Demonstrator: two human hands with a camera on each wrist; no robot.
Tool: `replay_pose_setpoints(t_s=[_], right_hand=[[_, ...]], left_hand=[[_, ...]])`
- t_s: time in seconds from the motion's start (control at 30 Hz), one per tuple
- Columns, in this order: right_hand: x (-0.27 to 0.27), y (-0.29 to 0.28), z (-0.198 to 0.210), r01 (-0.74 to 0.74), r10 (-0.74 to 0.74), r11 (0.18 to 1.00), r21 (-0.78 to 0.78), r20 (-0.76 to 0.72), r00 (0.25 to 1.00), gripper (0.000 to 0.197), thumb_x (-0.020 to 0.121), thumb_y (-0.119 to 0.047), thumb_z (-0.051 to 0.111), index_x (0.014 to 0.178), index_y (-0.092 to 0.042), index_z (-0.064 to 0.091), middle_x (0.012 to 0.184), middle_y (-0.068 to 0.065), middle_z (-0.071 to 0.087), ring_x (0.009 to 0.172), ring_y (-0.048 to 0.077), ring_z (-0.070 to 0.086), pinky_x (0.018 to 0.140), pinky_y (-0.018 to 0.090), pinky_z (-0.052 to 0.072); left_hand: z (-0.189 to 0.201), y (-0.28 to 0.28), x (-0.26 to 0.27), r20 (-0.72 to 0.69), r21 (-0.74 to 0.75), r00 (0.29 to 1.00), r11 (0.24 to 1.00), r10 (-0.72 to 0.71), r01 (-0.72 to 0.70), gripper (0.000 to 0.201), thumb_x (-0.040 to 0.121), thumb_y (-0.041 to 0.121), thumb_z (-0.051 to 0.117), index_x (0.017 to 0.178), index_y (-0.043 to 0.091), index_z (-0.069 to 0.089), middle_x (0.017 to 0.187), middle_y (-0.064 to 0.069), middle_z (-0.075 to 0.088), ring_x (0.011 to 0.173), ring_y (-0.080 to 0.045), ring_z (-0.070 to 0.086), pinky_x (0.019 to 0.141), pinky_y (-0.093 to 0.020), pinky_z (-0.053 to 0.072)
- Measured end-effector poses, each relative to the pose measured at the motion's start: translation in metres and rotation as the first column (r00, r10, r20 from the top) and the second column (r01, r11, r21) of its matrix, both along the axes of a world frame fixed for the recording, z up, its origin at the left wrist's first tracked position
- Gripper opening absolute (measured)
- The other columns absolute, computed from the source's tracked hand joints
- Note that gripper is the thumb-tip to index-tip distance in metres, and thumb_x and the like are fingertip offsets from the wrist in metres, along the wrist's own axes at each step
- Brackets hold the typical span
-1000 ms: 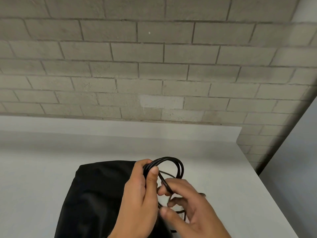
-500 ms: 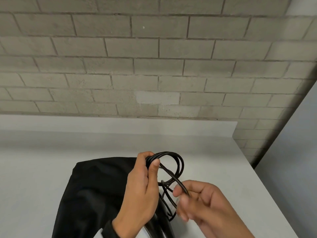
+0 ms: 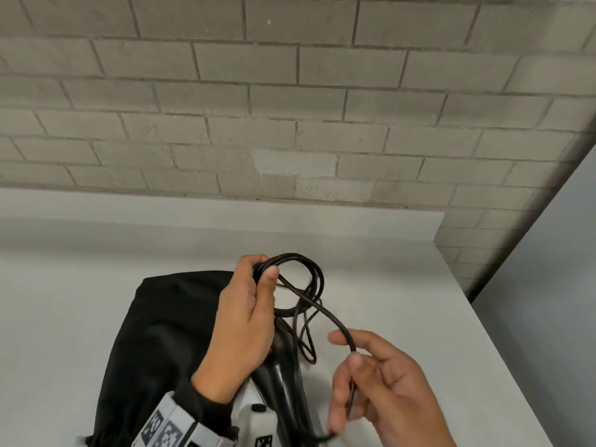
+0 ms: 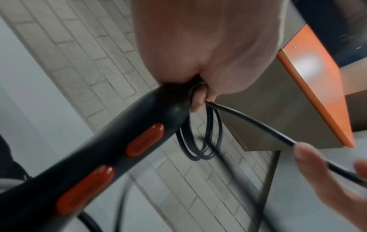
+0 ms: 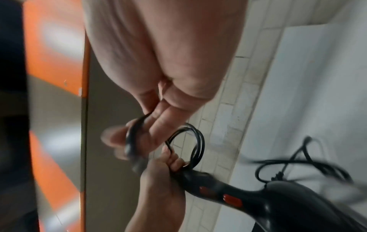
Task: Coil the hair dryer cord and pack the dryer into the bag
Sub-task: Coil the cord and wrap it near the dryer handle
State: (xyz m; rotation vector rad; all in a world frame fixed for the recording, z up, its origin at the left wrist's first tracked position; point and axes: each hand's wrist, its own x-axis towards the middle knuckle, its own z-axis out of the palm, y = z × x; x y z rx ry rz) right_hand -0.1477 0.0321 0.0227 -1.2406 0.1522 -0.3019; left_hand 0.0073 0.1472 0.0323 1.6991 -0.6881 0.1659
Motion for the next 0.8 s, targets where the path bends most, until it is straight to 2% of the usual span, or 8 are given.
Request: replay_pose_setpoints(t_s=[0.1, 0.2, 0.33, 0.43, 0.5, 0.57, 0.67, 0.8], right_hand=[[-0.017, -0.015, -0.014, -0.123, 0.105, 0.985, -0.117, -0.151, 0.983, 0.035, 0.074, -0.046, 0.065, 0.091, -0.016, 0.072, 0.045, 0.007, 0.051, 0.035, 0.012, 0.037, 0.044, 0.017, 0.032], [-0.029, -0.026, -0.032, -0.150, 0.047, 0.853, -0.499, -0.214, 0.976, 0.025, 0.065, -0.046, 0.078, 0.075, -0.025, 0.069, 0.068, -0.002, 0.065, 0.066, 0.005, 0.060, 0.071, 0.022, 0.044], [-0.037, -0.039, -0.057, 0.194, -0.208, 0.741, -0.643, 0.056, 0.977, 0.021, 0.072, -0.037, 0.082, 0.072, -0.023, 0.067, 0.082, -0.005, 0.071, 0.110, 0.023, 0.066, 0.106, 0.024, 0.039], [-0.038, -0.036, -0.067, 0.448, -0.350, 0.812, -0.374, 0.302, 0.887, 0.035, 0.063, 0.017, 0.062, 0.069, -0.017, 0.066, 0.066, -0.001, 0.066, 0.079, 0.035, 0.073, 0.092, 0.036, 0.052], [-0.040, -0.034, -0.063, 0.526, -0.490, 0.830, -0.185, 0.210, 0.846, 0.040, 0.066, 0.020, 0.050, 0.065, -0.015, 0.068, 0.056, 0.004, 0.061, 0.057, 0.026, 0.070, 0.069, 0.039, 0.060], [-0.043, -0.031, -0.052, 0.507, -0.505, 0.861, -0.038, 0.050, 0.862, 0.015, 0.075, -0.001, 0.073, 0.065, -0.012, 0.072, 0.047, 0.004, 0.050, 0.041, 0.019, 0.057, 0.053, 0.035, 0.059], [-0.049, -0.029, -0.038, 0.515, -0.486, 0.853, 0.082, -0.234, 0.842, 0.069, 0.033, -0.052, 0.095, 0.073, 0.000, 0.072, 0.045, 0.002, 0.029, 0.035, 0.018, 0.032, 0.041, 0.032, 0.047], [-0.042, -0.038, -0.044, 0.591, -0.560, 0.805, -0.047, -0.386, 0.733, 0.040, 0.082, -0.024, 0.067, 0.090, 0.016, 0.063, 0.046, 0.006, 0.030, 0.037, 0.018, 0.031, 0.049, 0.034, 0.040]], left_hand=[[0.001, 0.005, 0.009, -0.035, -0.019, 0.999, 0.999, 0.038, -0.039, 0.009, 0.099, 0.035, 0.044, 0.099, 0.031, 0.052, 0.060, 0.003, 0.050, 0.050, -0.012, 0.046, 0.050, -0.030, 0.042], [0.001, 0.010, 0.010, -0.067, -0.011, 0.998, 1.000, 0.001, -0.002, 0.010, 0.102, 0.027, 0.043, 0.100, 0.024, 0.052, 0.057, 0.005, 0.049, 0.046, -0.008, 0.048, 0.046, -0.017, 0.041], [0.001, 0.014, 0.005, -0.090, -0.011, 0.995, 0.999, -0.043, 0.042, 0.013, 0.102, 0.027, 0.043, 0.101, 0.019, 0.053, 0.056, 0.004, 0.048, 0.043, -0.009, 0.045, 0.044, -0.015, 0.039], [0.001, 0.017, 0.011, -0.109, -0.020, 0.992, 0.998, -0.059, 0.057, 0.013, 0.102, 0.027, 0.043, 0.100, 0.019, 0.053, 0.055, 0.002, 0.046, 0.043, -0.009, 0.045, 0.044, -0.014, 0.039], [0.000, 0.019, 0.015, -0.106, -0.014, 0.992, 0.997, -0.071, 0.069, 0.012, 0.102, 0.029, 0.043, 0.100, 0.022, 0.053, 0.055, 0.002, 0.047, 0.045, -0.010, 0.045, 0.044, -0.014, 0.040], [0.000, 0.020, 0.018, -0.103, -0.009, 0.991, 0.997, -0.080, 0.080, 0.012, 0.101, 0.032, 0.043, 0.100, 0.024, 0.053, 0.056, 0.000, 0.046, 0.048, -0.014, 0.043, 0.043, -0.014, 0.040], [0.000, 0.021, 0.021, -0.067, 0.027, 0.991, 0.993, -0.116, 0.118, 0.014, 0.099, 0.037, 0.042, 0.100, 0.027, 0.053, 0.057, -0.006, 0.048, 0.050, -0.022, 0.044, 0.044, -0.024, 0.039], [0.004, 0.021, 0.017, -0.073, 0.064, 0.979, 0.979, -0.190, 0.195, 0.020, 0.095, 0.048, 0.039, 0.100, 0.032, 0.051, 0.057, -0.007, 0.048, 0.046, -0.030, 0.046, 0.046, -0.040, 0.044]])
